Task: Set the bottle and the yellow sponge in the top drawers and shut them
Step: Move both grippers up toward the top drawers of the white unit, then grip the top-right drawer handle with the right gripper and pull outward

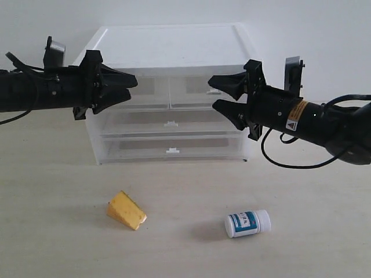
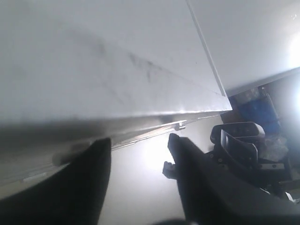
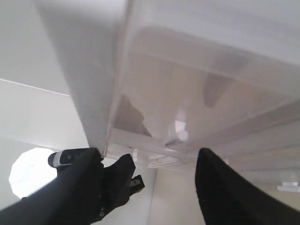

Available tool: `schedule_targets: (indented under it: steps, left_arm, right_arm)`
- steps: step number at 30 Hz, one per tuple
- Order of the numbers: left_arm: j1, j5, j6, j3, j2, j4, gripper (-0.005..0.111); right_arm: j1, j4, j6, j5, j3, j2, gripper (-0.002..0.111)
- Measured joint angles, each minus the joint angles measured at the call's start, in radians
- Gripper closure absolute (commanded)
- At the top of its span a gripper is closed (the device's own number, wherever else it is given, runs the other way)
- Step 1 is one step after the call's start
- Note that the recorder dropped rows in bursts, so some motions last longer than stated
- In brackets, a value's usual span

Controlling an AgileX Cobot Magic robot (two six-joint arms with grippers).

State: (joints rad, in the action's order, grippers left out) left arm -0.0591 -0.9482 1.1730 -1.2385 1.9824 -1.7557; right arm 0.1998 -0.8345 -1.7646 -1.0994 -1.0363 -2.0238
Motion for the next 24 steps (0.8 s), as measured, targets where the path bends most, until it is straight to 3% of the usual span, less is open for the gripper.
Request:
schedule_targets:
  steps: [3, 8, 11, 17, 24]
  left_arm:
    - [0.0, -0.002, -0.002, -0.002, 0.002, -0.002, 0.063]
    - [0.0, -0.008, -0.002, -0.002, 0.002, -0.004, 0.063]
    - [0.0, -0.033, -0.011, -0.002, 0.006, -0.004, 0.062]
    - [0.0, -0.067, -0.048, -0.002, 0.015, -0.002, 0.046]
    - [-0.002, -0.03, -0.064, -0.002, 0.019, 0.023, 0.046]
  right_arm:
    - [0.0, 0.0, -0.004, 0.021, -0.014, 0.0, 0.056]
    - [0.0, 0.007, -0.004, 0.05, -0.018, -0.004, 0.069]
    - [0.0, 0.011, -0.004, 0.052, -0.018, -0.018, 0.068]
    - [0.0, 0.03, -0.004, 0.036, -0.033, -0.063, 0.067]
    - [0.001, -0.019, -0.021, -0.02, -0.092, -0.111, 0.068]
